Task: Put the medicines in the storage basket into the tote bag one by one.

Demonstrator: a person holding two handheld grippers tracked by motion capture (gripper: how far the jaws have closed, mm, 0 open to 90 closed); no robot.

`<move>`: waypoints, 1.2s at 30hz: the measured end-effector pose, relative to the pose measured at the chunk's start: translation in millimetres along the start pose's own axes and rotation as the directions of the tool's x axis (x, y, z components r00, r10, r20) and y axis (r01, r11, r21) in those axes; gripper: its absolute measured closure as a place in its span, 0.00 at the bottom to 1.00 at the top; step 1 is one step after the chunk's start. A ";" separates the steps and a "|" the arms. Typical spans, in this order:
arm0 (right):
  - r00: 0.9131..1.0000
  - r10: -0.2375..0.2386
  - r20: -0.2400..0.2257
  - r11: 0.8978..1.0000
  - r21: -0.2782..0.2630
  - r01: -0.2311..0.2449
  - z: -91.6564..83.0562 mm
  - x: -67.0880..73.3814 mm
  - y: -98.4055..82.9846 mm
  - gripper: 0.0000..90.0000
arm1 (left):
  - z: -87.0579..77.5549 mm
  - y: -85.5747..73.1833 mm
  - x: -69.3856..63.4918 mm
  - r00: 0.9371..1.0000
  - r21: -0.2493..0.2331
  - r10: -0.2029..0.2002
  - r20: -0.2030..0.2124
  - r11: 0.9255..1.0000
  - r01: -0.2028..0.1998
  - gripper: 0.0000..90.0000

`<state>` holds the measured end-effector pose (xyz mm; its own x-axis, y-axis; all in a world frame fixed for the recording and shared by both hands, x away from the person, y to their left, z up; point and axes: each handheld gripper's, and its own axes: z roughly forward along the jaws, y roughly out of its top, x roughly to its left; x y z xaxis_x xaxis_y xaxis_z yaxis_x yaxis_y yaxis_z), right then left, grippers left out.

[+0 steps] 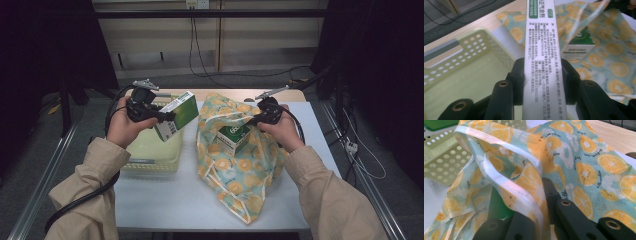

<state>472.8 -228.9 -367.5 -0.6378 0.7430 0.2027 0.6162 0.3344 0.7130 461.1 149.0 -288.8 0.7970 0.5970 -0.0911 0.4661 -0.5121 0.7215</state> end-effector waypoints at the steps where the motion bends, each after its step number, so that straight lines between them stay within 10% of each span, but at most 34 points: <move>1: 1.000 -0.001 0.000 1.000 0.000 0.001 0.0 0.3 0.2 0.98 | 0.8 0.3 -4.2 1.000 0.002 0.009 0.010 1.000 -0.009 0.70; 13: 1.000 0.004 0.007 1.000 -0.004 -0.004 0.9 1.0 0.8 0.98 | 14.7 -2.4 -50.4 0.989 0.022 0.081 0.121 0.996 -0.084 0.70; 24: 1.000 0.003 0.013 1.000 0.005 -0.003 2.5 0.6 0.3 0.98 | 0.2 -3.1 -52.1 0.990 -0.006 0.087 0.115 0.996 -0.087 0.70; 36: 1.000 0.007 0.027 1.000 0.026 -0.007 16.8 4.1 2.7 0.98 | -6.4 -5.9 -68.0 0.976 -0.036 0.119 0.181 0.993 -0.114 0.70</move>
<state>479.6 -215.3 -376.0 -0.6209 0.7607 0.1893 0.6327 0.3436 0.6940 401.7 115.4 -282.4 0.9030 0.4104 -0.1276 0.3580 -0.5540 0.7516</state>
